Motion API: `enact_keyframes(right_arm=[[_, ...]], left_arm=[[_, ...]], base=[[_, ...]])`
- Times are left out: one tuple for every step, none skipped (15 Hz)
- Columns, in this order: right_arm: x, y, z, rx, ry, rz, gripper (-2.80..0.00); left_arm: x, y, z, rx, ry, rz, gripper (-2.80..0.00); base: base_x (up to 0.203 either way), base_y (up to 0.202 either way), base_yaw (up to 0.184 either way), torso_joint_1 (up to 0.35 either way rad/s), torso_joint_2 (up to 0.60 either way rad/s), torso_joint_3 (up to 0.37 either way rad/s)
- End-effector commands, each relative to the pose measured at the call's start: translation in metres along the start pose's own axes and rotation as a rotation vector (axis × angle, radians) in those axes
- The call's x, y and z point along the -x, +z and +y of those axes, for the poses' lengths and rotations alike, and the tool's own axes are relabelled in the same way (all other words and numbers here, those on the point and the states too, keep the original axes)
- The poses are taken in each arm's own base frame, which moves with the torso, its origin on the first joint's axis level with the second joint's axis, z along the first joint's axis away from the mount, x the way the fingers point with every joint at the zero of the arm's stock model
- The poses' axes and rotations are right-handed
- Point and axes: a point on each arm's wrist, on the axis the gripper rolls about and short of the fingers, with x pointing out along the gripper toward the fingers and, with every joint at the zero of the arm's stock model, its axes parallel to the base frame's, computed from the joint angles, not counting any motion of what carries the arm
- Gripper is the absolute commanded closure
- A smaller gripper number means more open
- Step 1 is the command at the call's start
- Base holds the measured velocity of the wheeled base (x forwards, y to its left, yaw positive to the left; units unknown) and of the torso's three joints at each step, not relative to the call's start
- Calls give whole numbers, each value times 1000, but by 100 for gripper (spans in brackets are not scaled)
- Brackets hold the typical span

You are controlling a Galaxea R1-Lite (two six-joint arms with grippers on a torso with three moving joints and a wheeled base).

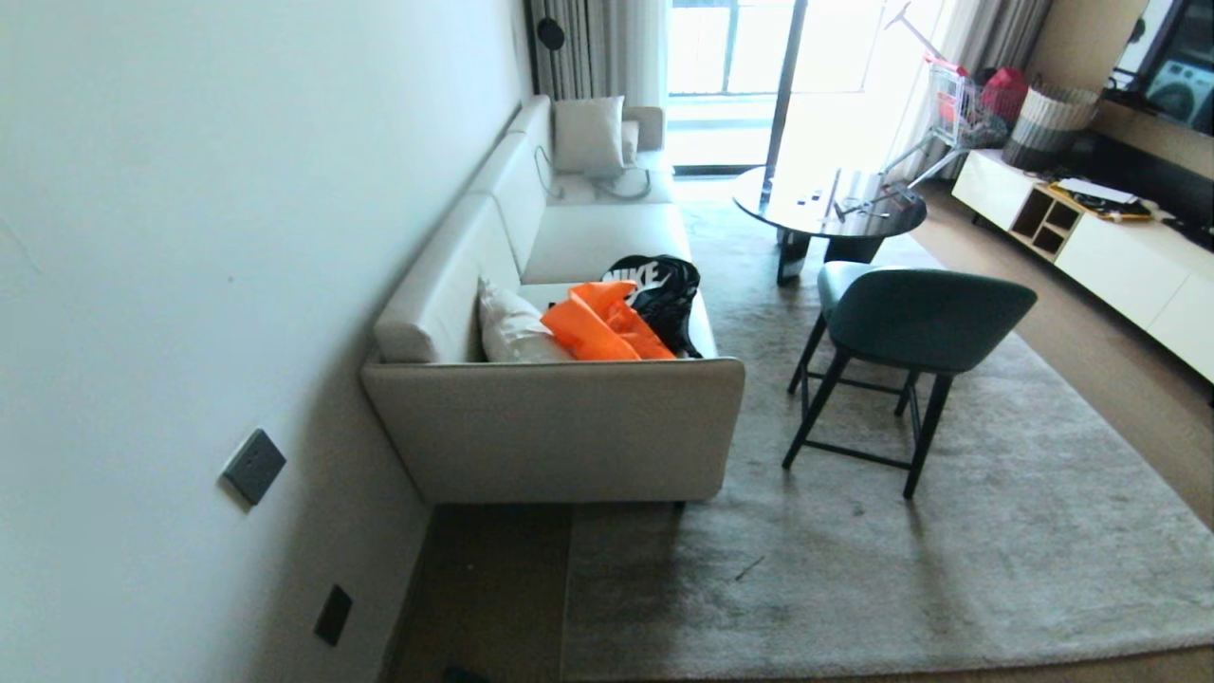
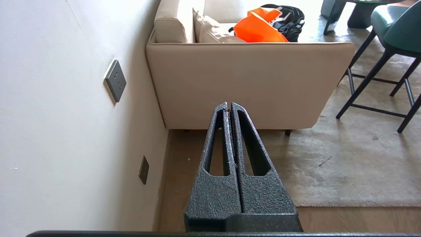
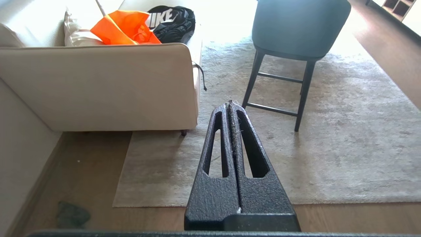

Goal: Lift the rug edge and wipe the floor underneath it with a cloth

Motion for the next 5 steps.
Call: enact_keyframes(right_arm=[[0, 0, 0, 21, 0, 1, 0], [0, 0, 0, 43, 3, 3, 0], [0, 0, 0, 32, 3, 4, 0], [0, 0, 0, 6, 1, 2, 0], [0, 0, 0, -14, 0, 1, 0]], left_arm=[[0, 0, 0, 1, 0, 0, 0], [0, 0, 0, 1, 0, 0, 0], [0, 0, 0, 1, 0, 0, 0], [0, 0, 0, 1, 0, 0, 0], [0, 0, 0, 1, 0, 0, 0]], base=[[0, 0, 0, 0, 0, 0], [0, 0, 0, 0, 0, 0], [0, 0, 0, 0, 0, 0], [0, 0, 0, 0, 0, 0], [0, 0, 0, 0, 0, 0]])
